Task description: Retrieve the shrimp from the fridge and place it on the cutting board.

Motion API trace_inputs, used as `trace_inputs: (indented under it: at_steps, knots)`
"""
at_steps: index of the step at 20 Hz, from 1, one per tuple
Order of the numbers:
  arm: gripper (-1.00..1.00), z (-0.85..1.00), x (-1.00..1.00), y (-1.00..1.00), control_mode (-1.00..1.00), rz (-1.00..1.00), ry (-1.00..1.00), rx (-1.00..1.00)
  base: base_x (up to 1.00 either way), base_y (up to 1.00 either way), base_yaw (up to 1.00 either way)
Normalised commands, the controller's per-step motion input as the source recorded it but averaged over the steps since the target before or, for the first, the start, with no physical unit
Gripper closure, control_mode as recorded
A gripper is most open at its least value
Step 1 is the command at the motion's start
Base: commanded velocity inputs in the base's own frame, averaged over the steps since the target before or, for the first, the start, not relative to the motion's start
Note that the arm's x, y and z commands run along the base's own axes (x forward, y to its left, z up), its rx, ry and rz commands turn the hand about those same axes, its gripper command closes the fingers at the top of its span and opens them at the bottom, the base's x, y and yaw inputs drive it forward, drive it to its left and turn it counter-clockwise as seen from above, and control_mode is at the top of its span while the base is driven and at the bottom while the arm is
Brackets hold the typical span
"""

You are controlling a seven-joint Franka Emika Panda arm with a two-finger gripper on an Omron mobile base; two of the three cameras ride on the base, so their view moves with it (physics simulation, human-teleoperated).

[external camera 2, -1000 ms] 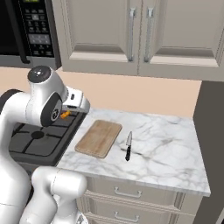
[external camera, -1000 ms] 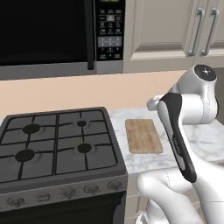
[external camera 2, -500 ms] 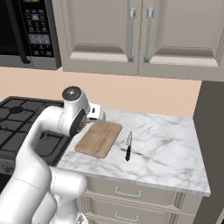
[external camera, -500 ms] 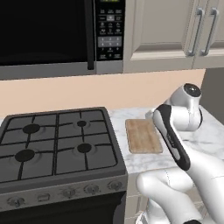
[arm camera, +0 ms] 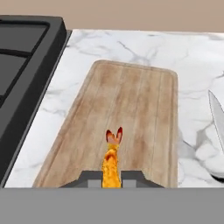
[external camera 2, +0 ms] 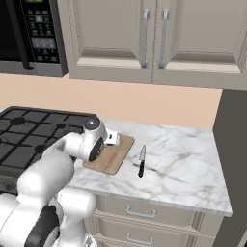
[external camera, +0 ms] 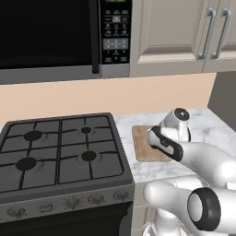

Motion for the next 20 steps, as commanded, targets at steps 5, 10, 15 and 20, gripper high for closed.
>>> trace_inputs:
  at_steps: [5, 10, 15, 20]
  knots:
    - [1.0, -0.52, 0.8, 0.0, -1.0, 0.0, 0.08, 0.0, 0.0, 0.0, 0.0]
    - [1.0, -0.19, 0.47, 0.0, -1.0, 0.0, 0.08, 0.0, 0.0, 0.0, 0.0]
    - [-1.0, -0.09, 0.33, 0.0, -1.0, 0.0, 0.06, 0.0, 0.0, 0.0, 0.0]
    - [-1.0, 0.0, 0.0, 0.0, -1.0, 0.0, 0.0, 0.0, 0.0, 0.0, 0.0]
